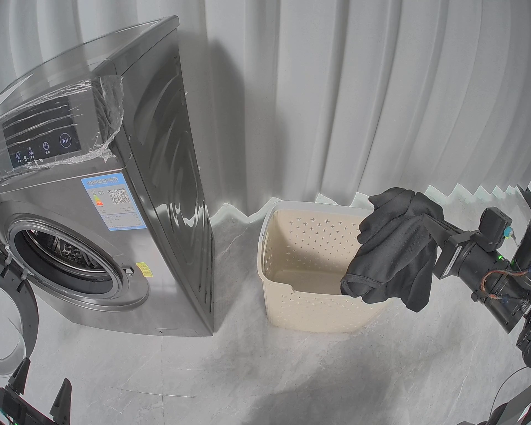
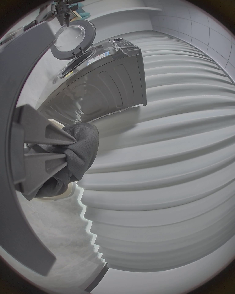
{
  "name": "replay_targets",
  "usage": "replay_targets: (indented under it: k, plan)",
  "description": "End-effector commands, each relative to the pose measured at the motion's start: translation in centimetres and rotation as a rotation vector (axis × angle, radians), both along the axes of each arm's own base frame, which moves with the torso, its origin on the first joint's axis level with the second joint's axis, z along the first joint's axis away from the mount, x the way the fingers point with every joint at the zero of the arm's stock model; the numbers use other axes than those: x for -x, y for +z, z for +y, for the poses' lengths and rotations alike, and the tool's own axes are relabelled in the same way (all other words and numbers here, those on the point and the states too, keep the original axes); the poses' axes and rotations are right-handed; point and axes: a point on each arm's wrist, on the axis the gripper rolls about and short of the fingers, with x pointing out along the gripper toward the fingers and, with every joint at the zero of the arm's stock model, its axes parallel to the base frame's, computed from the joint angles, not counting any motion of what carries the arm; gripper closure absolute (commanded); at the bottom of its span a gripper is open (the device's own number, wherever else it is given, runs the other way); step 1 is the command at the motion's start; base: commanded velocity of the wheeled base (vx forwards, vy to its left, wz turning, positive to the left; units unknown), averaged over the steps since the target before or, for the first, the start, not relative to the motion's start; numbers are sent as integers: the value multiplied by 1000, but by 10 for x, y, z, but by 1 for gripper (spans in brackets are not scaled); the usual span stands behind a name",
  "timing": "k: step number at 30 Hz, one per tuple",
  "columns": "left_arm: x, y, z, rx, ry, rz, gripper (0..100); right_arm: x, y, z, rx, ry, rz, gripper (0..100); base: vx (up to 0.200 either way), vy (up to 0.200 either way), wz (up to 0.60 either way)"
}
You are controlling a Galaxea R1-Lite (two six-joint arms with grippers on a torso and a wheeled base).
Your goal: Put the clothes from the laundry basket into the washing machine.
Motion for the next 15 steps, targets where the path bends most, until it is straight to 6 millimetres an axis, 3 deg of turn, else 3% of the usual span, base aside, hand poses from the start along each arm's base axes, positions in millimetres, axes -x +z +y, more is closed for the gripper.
replay_targets:
  k: [1,9,15]
  plan:
    - [0,-5,0,0,0,1,0,2,2,-2,-8,-6,-10,100,-200,0,0]
    - [0,-5,0,0,1,1,0,1,-2,-2,1,-6,4,100,-200,0,0]
    - [0,-5,0,0,1,1,0,-1,-6,2,8,4,17,100,0,0,0]
